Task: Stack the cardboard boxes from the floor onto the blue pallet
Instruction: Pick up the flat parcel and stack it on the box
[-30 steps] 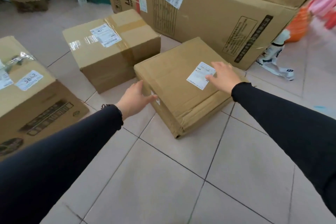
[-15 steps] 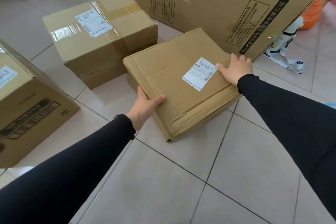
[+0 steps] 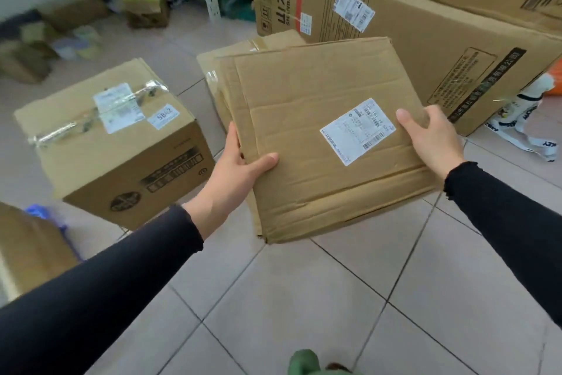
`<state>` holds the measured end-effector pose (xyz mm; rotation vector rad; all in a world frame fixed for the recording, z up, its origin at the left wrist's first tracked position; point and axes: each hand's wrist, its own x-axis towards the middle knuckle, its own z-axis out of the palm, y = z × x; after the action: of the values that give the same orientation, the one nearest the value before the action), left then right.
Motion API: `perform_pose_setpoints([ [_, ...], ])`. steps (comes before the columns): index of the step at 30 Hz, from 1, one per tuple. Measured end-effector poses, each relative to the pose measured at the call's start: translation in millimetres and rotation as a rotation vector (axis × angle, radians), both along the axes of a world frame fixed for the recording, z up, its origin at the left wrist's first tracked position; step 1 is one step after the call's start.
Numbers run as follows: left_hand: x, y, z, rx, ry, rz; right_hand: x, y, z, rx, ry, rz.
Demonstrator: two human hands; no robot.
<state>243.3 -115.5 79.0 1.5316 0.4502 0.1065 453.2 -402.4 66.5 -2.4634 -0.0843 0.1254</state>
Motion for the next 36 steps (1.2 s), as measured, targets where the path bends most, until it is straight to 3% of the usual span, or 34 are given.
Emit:
perform_pose_setpoints([
  [4, -44.6, 48.3, 79.0, 0.075, -0.151, 0.11, -24.3, 58.5, 77.6, 0.148, -0.153, 0.091],
  [7, -85.6, 98.3, 124.0, 0.183, -0.195, 0.276, -48.0, 126.0, 118.9, 0.254, -0.164, 0.211],
  [16, -302.6, 256.3, 192.3, 0.382, -0.032, 0.697, -194.6, 338.7, 167.1, 0.479, -0.005, 0.74],
  [22, -462.8, 302.4, 188.2, 0.313, 0.145, 0.949, -315.3, 426.1, 143.5, 0.534, 0.32, 1.038],
  [26, -527.0, 312.9, 160.9, 0.298, 0.291, 0.978, -369.7, 453.0, 116.8, 0.468, 0.418, 1.136],
  [36, -549.9, 311.7, 101.6, 0.212, 0.427, 0.934, -401.4, 462.2, 73.5, 0.405, 0.511, 1.115],
])
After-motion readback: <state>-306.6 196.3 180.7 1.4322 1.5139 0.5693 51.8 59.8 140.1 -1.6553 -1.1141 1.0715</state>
